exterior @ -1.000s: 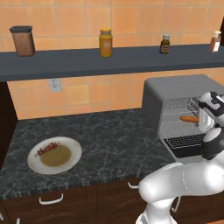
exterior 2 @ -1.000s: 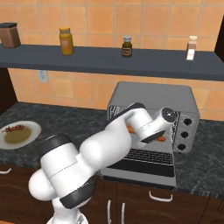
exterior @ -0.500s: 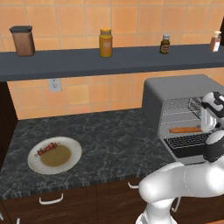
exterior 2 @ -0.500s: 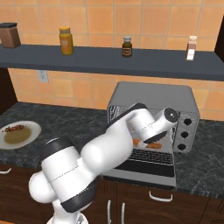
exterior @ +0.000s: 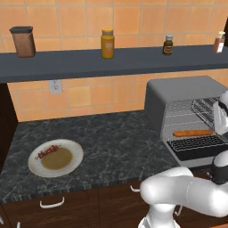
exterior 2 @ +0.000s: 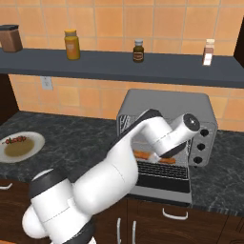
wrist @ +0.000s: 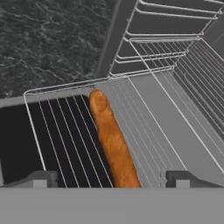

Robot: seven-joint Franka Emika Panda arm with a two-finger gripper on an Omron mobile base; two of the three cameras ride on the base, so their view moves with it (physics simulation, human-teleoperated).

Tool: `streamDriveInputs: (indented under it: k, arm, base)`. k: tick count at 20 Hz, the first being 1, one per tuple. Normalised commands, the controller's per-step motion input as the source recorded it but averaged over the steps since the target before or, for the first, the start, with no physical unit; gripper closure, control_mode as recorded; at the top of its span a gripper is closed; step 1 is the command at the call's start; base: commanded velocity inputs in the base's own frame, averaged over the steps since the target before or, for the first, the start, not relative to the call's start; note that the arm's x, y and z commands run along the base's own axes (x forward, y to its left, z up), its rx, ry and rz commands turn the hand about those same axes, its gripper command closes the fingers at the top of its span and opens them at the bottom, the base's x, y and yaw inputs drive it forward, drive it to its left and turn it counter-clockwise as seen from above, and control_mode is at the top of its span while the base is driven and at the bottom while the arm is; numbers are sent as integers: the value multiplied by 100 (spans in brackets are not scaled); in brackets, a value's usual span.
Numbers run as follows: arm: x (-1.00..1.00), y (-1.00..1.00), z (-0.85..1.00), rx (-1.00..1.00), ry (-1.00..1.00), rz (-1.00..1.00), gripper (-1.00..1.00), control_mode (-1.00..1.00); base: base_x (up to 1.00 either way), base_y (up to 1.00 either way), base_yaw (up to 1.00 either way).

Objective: Pick up the kebab skewer and baguette bread, and place them inside the toaster oven. Close the toaster oven door and start by setting the timer.

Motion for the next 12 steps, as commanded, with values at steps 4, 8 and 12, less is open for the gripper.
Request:
streamDriveInputs:
  k: [4,8,12]
  arm:
    - [-95,74,19,0,0,-6,-100,-100]
    - [-78,100,0,0,5,-21,-100,-100]
    - [-49,100,1,0,10,-27,-100,-100]
  base:
    - [0,0,0]
    - [0,0,0]
    - [0,0,0]
